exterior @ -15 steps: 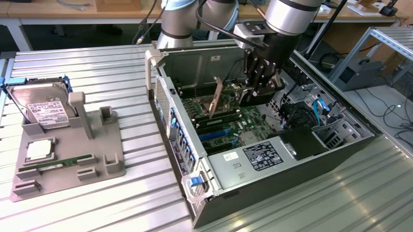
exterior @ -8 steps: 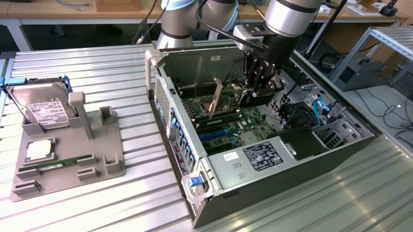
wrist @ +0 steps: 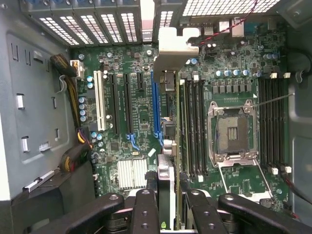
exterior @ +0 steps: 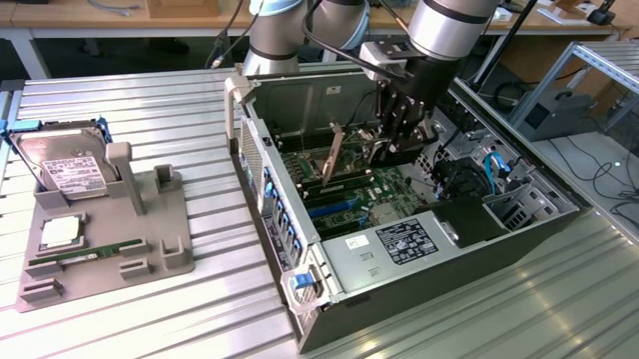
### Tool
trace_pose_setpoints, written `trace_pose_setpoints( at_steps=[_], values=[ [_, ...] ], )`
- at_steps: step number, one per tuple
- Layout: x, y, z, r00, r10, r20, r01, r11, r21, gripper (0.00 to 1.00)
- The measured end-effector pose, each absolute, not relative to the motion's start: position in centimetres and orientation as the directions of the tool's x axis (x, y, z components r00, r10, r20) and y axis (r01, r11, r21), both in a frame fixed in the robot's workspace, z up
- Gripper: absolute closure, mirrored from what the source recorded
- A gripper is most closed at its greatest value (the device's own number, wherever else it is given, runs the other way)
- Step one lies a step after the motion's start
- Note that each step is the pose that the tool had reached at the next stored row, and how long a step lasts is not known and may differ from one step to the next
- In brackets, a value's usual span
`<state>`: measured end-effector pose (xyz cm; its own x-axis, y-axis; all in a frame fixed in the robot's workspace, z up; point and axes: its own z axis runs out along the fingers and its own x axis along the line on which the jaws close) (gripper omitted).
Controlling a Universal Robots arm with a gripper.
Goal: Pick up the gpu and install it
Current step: 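Insert the gpu into the slot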
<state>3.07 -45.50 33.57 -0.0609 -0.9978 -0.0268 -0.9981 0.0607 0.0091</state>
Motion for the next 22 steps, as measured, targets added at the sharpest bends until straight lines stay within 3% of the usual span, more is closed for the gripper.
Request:
trace_pose_setpoints(
  at_steps=[22],
  values=[
    [2.45,-45.58,32.81,-0.061,-0.998,-0.027,-0.998,0.061,0.009,0.73]
  ],
)
